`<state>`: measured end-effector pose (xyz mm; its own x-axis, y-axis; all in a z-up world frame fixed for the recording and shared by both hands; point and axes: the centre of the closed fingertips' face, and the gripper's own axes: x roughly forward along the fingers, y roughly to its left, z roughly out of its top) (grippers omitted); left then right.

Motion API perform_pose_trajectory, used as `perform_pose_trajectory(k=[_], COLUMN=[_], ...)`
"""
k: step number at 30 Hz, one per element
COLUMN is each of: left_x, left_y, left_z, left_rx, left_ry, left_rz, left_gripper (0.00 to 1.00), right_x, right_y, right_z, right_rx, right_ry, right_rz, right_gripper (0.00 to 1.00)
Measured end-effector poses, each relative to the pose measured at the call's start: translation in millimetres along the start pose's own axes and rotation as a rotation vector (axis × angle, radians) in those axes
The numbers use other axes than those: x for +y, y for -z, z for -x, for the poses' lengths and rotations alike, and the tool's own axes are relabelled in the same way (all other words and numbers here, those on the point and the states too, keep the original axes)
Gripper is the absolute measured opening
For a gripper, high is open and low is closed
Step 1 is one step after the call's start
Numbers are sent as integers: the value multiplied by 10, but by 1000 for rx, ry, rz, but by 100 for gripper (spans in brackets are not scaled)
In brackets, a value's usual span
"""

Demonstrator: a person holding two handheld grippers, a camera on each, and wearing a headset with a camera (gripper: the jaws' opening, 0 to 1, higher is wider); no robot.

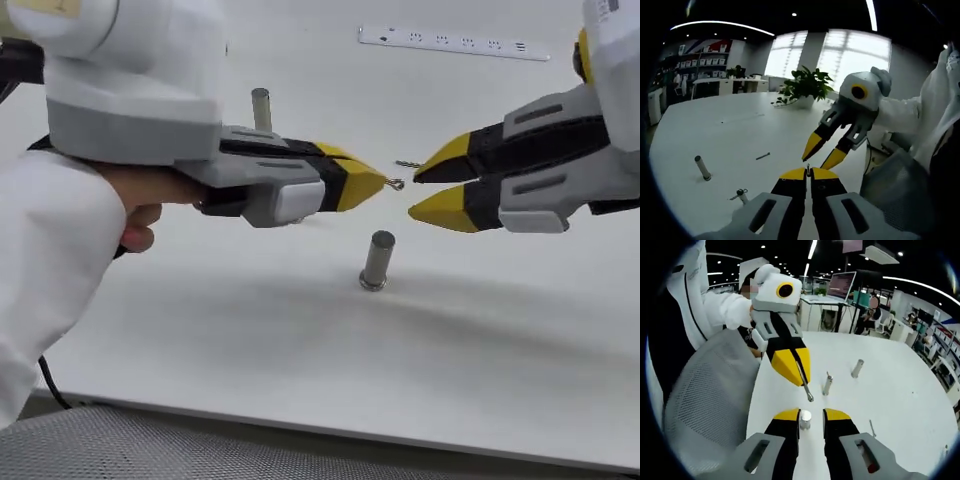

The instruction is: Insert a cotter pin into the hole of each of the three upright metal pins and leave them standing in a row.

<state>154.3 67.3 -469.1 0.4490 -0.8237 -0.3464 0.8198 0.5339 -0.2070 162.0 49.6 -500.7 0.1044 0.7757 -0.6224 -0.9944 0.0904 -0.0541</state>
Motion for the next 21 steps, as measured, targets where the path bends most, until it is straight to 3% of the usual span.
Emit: perform_pose_trajectory(k=[5, 10, 13, 21], left_x=[-38, -85, -114, -170], left_y=[6, -4, -1, 7], left_z=[-1, 10, 17, 2], left_rx=[4, -2, 2, 1], left_ry=[40, 60, 83, 127], left_rz=[-156, -171, -214, -221], left_gripper=[0, 0, 0, 0], right_x=[94, 99, 136, 183], right_y=[-39, -51, -55, -62], right_z=[21, 11, -9, -28], right_rx=[-33, -46, -45, -42], right_ry=[-46, -65, -86, -112], right_rz=[-39, -36, -37, -24], right_gripper=[12, 10, 10, 7])
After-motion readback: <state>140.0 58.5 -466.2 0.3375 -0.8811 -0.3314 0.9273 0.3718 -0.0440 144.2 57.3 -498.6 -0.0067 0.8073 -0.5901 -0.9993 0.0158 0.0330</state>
